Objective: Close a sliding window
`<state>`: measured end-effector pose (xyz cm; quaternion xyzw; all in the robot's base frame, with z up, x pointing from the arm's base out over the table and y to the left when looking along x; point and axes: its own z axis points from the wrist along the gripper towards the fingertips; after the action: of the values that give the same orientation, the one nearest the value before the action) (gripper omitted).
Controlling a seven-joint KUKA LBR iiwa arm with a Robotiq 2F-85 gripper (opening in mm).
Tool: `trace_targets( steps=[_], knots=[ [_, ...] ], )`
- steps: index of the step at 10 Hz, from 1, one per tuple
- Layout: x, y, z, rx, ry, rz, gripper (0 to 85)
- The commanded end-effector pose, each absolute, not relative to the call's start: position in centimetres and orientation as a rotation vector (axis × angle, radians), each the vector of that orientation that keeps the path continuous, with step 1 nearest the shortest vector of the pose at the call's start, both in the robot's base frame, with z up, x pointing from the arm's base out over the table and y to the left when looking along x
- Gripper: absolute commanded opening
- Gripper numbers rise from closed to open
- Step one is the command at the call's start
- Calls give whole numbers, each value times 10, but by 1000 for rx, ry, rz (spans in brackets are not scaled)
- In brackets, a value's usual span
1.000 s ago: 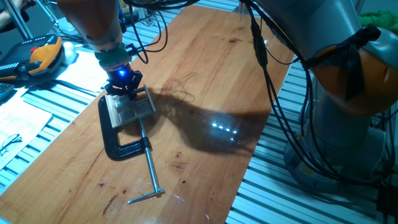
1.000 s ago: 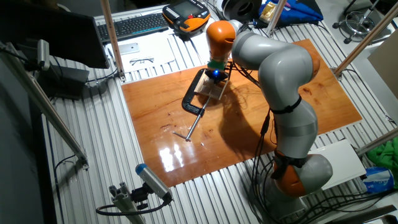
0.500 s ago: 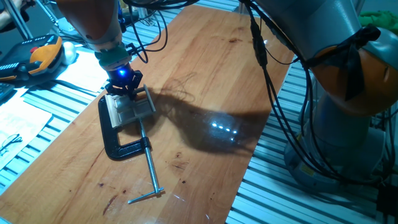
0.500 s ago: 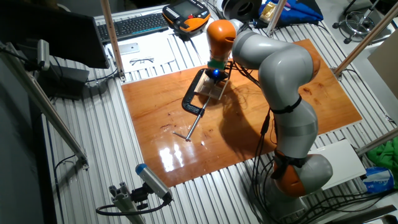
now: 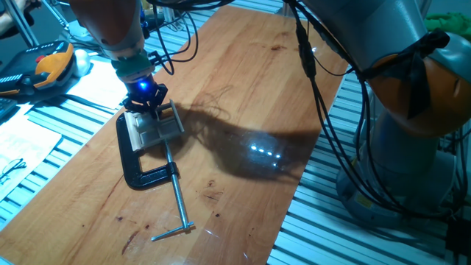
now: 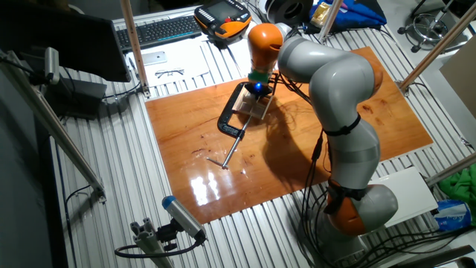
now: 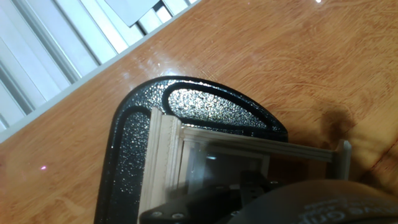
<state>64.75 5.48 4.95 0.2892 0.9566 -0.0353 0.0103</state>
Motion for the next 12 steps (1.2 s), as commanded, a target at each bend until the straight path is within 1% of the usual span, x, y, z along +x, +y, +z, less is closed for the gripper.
trace_targets(
  steps=[1,12],
  knots=[
    [647,55,49,900,2986,-115,0],
    [643,50,48,887,2991,-131,0]
  ],
)
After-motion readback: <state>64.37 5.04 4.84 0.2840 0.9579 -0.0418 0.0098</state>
